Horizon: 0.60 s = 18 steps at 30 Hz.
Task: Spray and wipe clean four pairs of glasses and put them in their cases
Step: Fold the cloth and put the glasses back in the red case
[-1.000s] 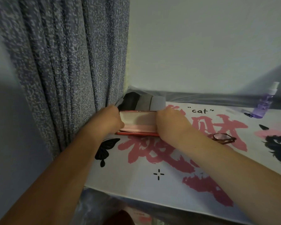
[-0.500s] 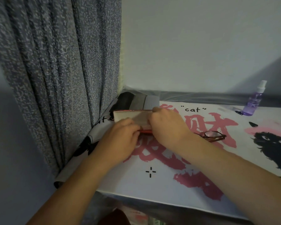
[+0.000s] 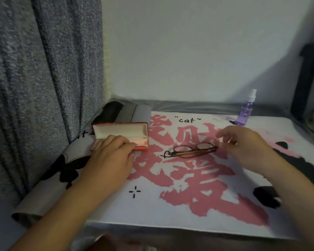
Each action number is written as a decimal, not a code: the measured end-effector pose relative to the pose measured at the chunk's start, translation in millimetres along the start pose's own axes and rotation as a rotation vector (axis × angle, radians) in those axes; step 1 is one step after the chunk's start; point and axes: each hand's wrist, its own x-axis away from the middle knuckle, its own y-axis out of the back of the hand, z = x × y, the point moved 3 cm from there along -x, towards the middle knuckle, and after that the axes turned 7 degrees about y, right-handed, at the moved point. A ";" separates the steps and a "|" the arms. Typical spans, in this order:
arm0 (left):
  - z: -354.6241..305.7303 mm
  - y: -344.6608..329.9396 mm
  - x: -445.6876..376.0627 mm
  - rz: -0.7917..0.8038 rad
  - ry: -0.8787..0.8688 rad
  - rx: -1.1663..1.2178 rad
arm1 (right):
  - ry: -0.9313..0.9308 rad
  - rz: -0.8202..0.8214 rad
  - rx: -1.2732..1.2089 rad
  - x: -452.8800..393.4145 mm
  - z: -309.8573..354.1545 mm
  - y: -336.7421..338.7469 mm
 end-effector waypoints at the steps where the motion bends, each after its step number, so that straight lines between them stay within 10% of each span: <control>1: -5.6 0.8 -2.1 -0.010 0.019 -0.011 | -0.045 0.075 -0.046 5.4 -7.3 -1.2; 5: -51.5 7.9 -15.4 0.024 -0.008 0.123 | -0.050 0.127 -0.186 15.9 -10.8 -9.7; 12: -122.7 -19.9 -66.1 0.677 -0.038 0.259 | -0.070 0.023 -0.174 13.4 -17.9 -20.8; 18: -143.0 -22.4 -80.3 0.697 -0.119 0.144 | -0.055 -0.046 -0.141 15.2 -21.6 -21.8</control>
